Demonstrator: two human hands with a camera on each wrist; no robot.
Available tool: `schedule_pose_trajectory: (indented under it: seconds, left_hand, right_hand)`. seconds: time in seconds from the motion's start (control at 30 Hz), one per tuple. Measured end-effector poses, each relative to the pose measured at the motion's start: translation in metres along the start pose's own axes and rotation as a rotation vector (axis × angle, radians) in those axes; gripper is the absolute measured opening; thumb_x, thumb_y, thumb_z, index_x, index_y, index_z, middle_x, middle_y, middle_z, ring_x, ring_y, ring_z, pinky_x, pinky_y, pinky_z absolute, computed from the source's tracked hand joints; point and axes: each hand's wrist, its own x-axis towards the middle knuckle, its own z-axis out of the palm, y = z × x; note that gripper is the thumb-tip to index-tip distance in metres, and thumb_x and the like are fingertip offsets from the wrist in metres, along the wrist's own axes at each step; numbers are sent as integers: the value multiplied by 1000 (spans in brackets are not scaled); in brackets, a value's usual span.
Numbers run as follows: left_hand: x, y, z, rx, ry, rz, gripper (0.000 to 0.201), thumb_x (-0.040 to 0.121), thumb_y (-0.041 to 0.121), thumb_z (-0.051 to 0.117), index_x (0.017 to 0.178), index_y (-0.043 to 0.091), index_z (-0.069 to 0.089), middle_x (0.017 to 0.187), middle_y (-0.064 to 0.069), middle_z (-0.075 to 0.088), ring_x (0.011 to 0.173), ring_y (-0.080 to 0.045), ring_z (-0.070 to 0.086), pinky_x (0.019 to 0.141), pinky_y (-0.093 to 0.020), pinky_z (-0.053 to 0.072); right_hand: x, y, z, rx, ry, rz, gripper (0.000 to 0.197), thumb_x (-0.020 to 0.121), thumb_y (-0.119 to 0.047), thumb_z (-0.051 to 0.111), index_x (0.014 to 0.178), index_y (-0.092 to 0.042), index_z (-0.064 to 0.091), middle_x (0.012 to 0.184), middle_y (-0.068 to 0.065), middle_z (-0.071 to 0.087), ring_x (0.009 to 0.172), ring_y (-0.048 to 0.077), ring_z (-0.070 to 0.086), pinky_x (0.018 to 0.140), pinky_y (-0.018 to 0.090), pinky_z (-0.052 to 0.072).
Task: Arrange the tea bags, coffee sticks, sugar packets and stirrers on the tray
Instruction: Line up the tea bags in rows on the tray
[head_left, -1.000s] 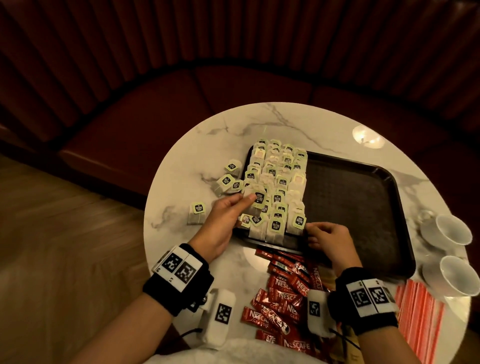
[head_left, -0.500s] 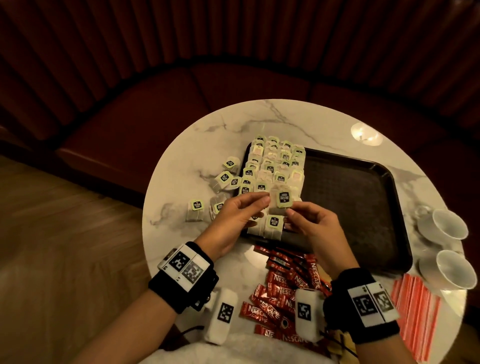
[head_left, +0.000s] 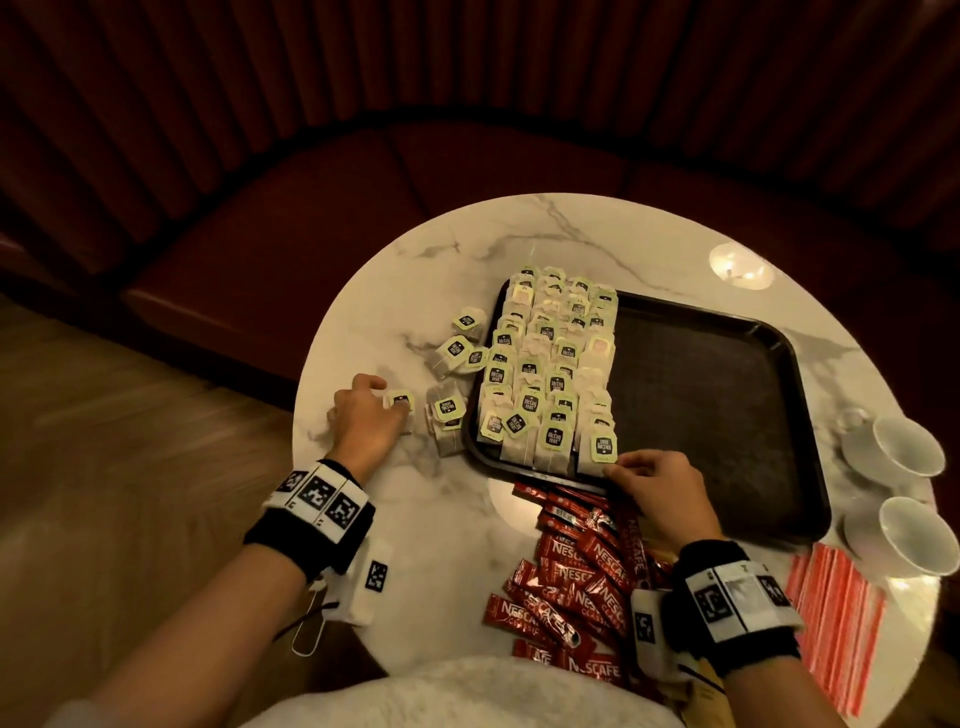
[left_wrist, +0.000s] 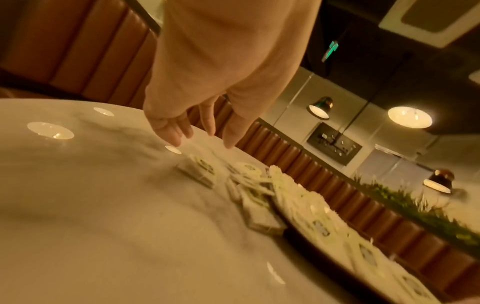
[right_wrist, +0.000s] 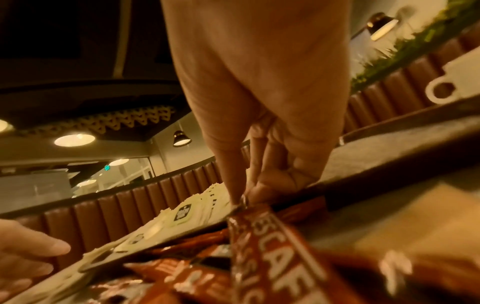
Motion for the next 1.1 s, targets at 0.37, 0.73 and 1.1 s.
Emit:
schedule_pose_trajectory:
  seconds: [0.37,0.73,1.1]
  left_hand:
    - [-5,3,-2,-28,-83,-34,46,80,2,74,123,0,56,108,-16,66,96,-26,61,76,-24,41]
    - [-6,11,-6,-376,-241,-42,16,92,3,56,90,16,49,87,-14,62,64,-25,63,62,-41,58]
    - [0,42,-4,-100,-376,148,30,92,32,60,118,16,56,103,0,61,92,-16,58,67,-22,41]
  right_hand:
    - [-4,-61,6,-157,-83,-372,19,94,-25,65,112,-21,67,94,-9,65,78,-1,59,59,7,44]
    - [76,-153,74,-283,-173,-506,24,96,-9,56,117,-7,67,118,9,68,106,21,60,82,19,36]
    - [157,-190,119,-806,-244,-463,39,98,-27,51,137,-24,51,143,8,51,139,35,32,112,44,33]
